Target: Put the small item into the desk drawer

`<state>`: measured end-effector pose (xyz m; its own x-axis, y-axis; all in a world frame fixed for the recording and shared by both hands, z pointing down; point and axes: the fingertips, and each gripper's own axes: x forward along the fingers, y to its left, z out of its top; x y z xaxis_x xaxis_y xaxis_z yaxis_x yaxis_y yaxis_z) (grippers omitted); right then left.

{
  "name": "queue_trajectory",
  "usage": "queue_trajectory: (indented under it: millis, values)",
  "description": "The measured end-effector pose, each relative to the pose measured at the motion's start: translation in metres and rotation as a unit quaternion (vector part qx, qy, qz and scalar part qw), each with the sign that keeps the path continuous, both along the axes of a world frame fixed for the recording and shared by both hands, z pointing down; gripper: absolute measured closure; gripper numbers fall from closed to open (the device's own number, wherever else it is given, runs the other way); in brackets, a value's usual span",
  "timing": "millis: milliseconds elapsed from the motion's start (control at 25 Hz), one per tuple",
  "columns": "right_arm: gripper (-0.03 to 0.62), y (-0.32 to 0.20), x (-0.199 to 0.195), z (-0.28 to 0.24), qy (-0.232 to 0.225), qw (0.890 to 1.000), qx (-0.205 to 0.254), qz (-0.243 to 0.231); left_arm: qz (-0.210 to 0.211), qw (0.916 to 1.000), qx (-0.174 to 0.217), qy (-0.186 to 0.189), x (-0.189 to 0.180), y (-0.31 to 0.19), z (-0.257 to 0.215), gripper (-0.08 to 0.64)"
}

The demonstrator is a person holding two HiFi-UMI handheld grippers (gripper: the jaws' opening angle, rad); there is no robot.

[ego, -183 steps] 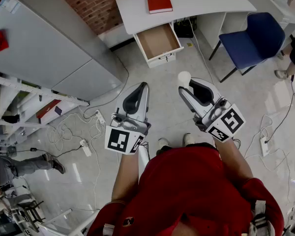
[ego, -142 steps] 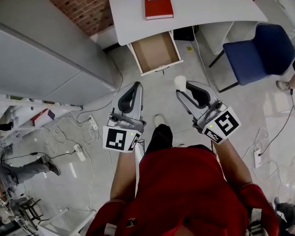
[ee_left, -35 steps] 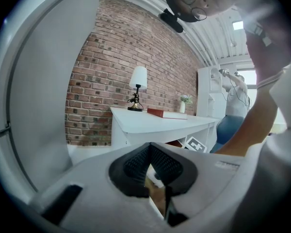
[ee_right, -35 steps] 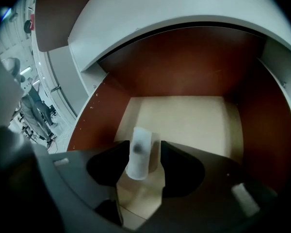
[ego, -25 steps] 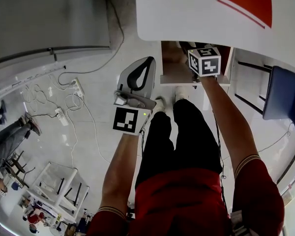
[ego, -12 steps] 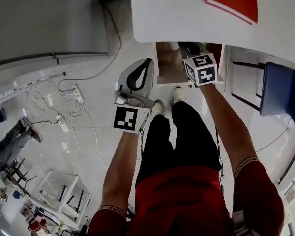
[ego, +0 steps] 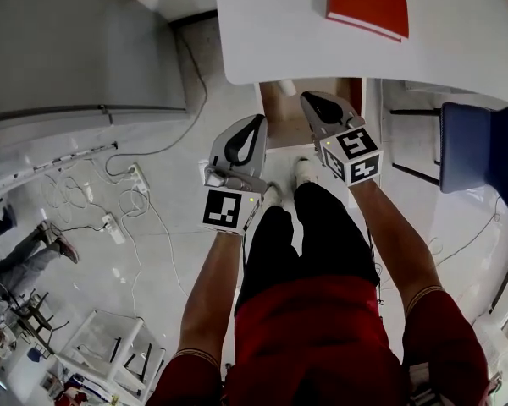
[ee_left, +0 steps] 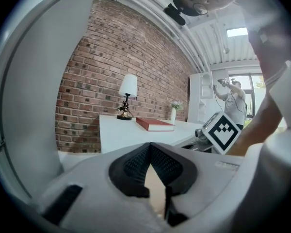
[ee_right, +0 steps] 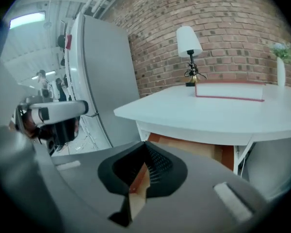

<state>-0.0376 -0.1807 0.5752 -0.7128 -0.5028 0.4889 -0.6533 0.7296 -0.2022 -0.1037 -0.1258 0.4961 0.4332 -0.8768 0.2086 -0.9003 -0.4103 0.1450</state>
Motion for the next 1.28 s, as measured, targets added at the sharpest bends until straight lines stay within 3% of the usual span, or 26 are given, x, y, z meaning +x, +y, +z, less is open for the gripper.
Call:
queue_trajectory:
  millis: [440,760,1280]
  values:
    - [0.583,0.047,0.015,-0.1,-0.061,0.997,0.04,-0.012,0.029,0.9995,0.014,0.002,0.022,0.02,-0.051,0.554]
    - [0.583,0.076,0.028,-0.184,-0.111,0.989,0.089,-0.035,0.047,0.9968,0.061,0.023,0.047,0.036,-0.126,0.554]
    - [0.583,0.108,0.053,-0.253,-0.149,0.98,0.128,-0.032,0.073,0.9922,0.101,0.007,0.059,0.06,-0.194,0.554]
